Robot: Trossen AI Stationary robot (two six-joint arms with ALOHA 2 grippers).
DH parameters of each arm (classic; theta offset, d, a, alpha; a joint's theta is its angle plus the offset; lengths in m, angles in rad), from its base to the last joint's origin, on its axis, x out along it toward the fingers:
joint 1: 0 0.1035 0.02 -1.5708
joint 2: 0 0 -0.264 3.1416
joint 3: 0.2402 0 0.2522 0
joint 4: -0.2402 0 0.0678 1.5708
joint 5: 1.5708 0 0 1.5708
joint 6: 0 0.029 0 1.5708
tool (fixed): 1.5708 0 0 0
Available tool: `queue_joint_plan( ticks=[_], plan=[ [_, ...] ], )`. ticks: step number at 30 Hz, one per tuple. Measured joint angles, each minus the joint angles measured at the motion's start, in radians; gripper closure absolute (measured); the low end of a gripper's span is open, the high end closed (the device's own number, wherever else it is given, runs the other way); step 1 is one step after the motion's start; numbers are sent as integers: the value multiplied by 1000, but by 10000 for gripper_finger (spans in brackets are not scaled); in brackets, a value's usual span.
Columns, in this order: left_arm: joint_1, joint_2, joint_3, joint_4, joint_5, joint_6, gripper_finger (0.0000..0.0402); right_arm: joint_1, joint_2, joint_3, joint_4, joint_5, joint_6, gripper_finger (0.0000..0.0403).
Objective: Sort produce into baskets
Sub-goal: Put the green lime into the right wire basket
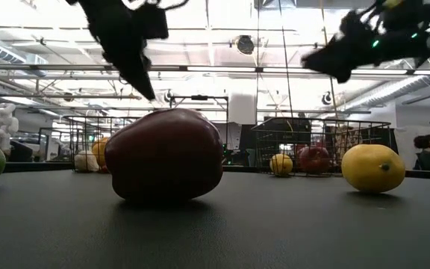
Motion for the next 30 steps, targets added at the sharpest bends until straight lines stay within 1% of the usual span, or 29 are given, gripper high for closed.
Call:
queue_joint_plan(
  ticks=[2, 4, 7, 10, 12, 14, 16, 18, 22, 24, 26, 28, 30],
  plan=[
    [-44, -22, 8, -12, 0, -82, 220, 17, -57, 0, -17, -53, 15, 237],
    [-108, -38, 7, -55, -10, -189, 220, 34, -95, 1, -20, -59, 35, 236],
    [-239, -36, 7, -105, -27, -331, 220, 49, -126, 1, -50, -61, 24, 236],
    [-382, -28, 7, -155, -11, -481, 220, 64, -127, 2, -90, -62, -3, 236],
    [-476, -27, 6, -188, 0, -598, 220, 79, -113, 2, -96, -97, -5, 236],
    [-562, -27, 6, -183, 0, -709, 220, 101, -95, 2, -94, -138, -1, 236],
    [-647, -27, 6, -185, -13, -809, 220, 128, -75, 2, -77, -153, 20, 236],
    [-727, -27, 6, -185, -57, -904, 220, 160, -52, 18, -84, -159, 43, 236],
    [-869, -10, 6, -189, -207, -1033, 220, 249, 12, 74, -92, -161, 52, 236],
    [-925, 7, 6, -198, -259, -1099, 220, 295, 50, 105, -94, -161, 48, 236],
    [-960, 32, 6, -220, -297, -1139, 220, 334, 87, 134, -93, -161, 43, 236],
    [-979, 55, 6, -275, -361, -1187, 219, 370, 118, 156, -94, -161, 27, 236],
    [-984, 81, 6, -318, -375, -1214, 213, 398, 148, 175, -92, -160, 11, 236]
  ],
)
